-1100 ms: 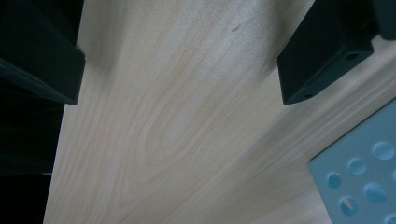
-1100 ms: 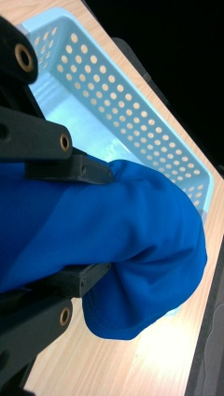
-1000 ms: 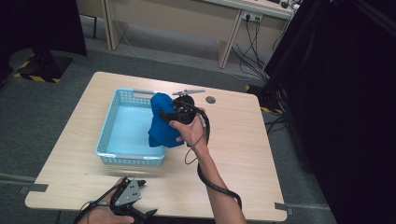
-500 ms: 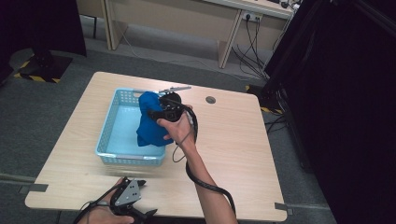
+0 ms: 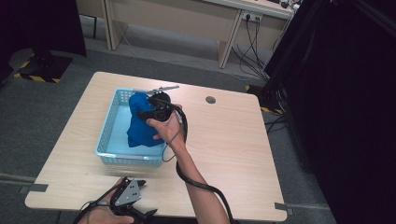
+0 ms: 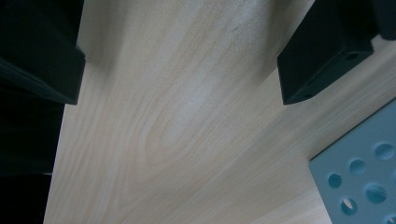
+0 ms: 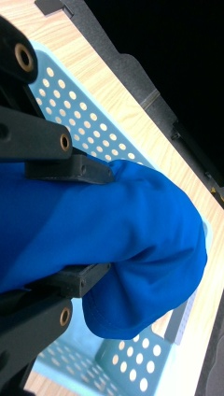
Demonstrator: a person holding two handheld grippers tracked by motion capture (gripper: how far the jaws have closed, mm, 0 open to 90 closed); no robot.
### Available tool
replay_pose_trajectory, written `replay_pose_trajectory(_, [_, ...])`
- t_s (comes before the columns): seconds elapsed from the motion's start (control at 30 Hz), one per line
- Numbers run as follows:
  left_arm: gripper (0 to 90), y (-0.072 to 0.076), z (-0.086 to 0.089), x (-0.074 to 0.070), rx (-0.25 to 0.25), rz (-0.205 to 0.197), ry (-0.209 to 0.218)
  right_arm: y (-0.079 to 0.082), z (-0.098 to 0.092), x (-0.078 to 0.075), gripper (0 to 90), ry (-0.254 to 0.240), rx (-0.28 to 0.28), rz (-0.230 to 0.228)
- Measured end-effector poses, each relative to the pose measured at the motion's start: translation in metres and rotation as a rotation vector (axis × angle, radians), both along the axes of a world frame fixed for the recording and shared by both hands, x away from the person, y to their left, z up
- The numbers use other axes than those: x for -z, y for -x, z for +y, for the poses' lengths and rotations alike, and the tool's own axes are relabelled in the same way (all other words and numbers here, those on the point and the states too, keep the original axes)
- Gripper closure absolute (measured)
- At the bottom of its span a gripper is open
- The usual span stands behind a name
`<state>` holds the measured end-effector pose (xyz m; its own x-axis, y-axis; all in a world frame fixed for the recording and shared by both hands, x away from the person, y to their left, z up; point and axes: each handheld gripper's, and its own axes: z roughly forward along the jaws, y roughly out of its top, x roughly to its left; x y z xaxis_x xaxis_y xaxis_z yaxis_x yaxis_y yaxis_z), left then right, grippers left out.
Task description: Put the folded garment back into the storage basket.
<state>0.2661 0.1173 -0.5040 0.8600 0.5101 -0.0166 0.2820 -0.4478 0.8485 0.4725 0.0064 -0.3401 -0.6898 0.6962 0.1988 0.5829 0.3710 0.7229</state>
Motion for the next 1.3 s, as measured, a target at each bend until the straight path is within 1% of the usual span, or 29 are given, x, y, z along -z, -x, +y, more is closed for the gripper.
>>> replay_pose_trajectory(0.23, [0.0,0.000,0.000,0.000,0.001,0.000,0.000,-0.003,0.009,0.006,59.4,0.004,0.004,0.010])
replay_pose_trajectory(0.37, [0.0,0.000,0.000,0.000,0.002,-0.002,-0.002,-0.007,0.013,0.014,59.4,0.018,0.016,0.022])
replay_pose_trajectory(0.4, [0.0,0.000,0.000,0.000,0.002,-0.002,-0.002,-0.007,0.013,0.014,59.4,0.018,0.016,0.022])
replay_pose_trajectory(0.43, [0.0,0.000,0.000,0.000,0.001,0.000,0.000,-0.009,0.014,0.017,59.4,0.024,0.020,0.026])
replay_pose_trajectory(0.77, [0.0,0.000,0.000,0.000,0.000,0.000,0.000,-0.017,0.018,0.033,59.4,0.032,0.056,0.054])
replay_pose_trajectory(0.93, [0.0,0.000,0.000,0.000,0.001,0.000,0.000,-0.019,0.020,0.038,59.4,0.035,0.067,0.062])
replay_pose_trajectory(1.0, [0.0,0.000,0.000,0.000,0.000,-0.001,0.000,-0.021,0.022,0.042,59.4,0.040,0.073,0.071])
replay_pose_trajectory(1.1, [0.0,0.000,0.000,0.000,0.001,0.000,-0.001,-0.022,0.023,0.045,59.3,0.043,0.074,0.073])
replay_pose_trajectory(1.2, [0.0,0.000,0.000,0.000,0.000,0.000,-0.001,-0.024,0.026,0.052,59.3,0.052,0.081,0.088])
replay_pose_trajectory(1.3, [0.0,0.000,0.000,0.000,0.001,-0.001,-0.002,-0.026,0.026,0.055,59.3,0.053,0.087,0.089])
